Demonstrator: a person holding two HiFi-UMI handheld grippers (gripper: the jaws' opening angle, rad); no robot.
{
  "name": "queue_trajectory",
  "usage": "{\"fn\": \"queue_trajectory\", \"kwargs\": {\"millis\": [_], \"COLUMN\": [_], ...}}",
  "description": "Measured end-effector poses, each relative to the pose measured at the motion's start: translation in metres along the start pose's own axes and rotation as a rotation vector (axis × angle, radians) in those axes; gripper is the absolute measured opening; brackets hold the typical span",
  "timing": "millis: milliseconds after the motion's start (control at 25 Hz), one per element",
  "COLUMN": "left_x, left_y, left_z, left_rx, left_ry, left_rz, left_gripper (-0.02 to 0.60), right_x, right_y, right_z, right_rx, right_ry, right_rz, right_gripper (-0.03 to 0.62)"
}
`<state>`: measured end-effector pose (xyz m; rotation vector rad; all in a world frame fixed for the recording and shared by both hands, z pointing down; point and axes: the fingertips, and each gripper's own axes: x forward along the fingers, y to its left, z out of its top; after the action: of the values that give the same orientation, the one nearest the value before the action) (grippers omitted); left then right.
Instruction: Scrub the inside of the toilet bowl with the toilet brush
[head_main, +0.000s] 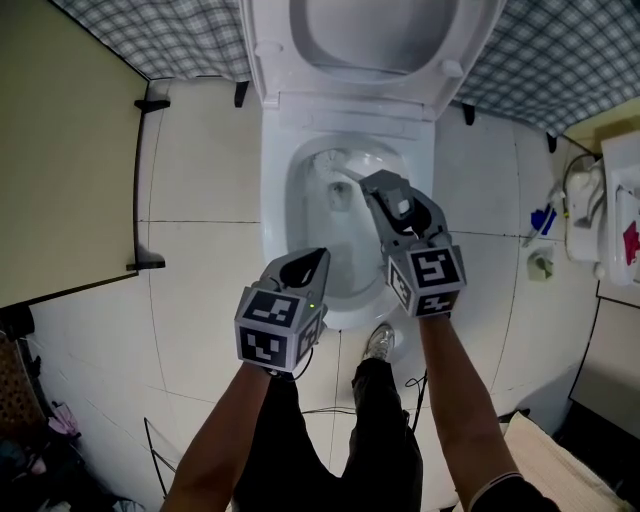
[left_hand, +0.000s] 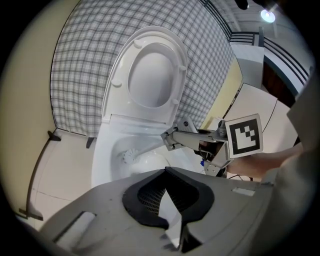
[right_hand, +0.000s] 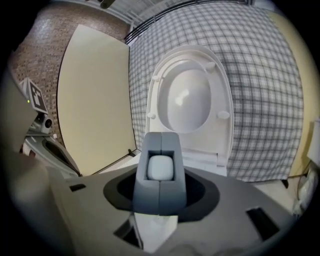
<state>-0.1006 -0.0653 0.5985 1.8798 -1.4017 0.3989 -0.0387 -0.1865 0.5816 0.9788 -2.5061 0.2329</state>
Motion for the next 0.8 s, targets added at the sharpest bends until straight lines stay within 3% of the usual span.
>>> {"fn": "queue_trajectory", "kwargs": {"millis": [400,800], "left_x": [0.000,-0.007], "left_y": [-0.009,-0.013], "left_z": [-0.001,-0.006], "left_rx": [0.010,0.022], "left_ry": [0.000,0.004], "left_rz": [-0.037,-0.072], "left_gripper": [0.008,0.008], "right_x": [-0.019,-0.052], "right_y": [-0.002,-0.010], "right_z": [0.002,-0.013], "right_rx": [-0.194,-0.147], "right_ry": [0.097,0.260], "right_rz": [-0.104,-0.261], "right_gripper": [0.190,0.190]}}
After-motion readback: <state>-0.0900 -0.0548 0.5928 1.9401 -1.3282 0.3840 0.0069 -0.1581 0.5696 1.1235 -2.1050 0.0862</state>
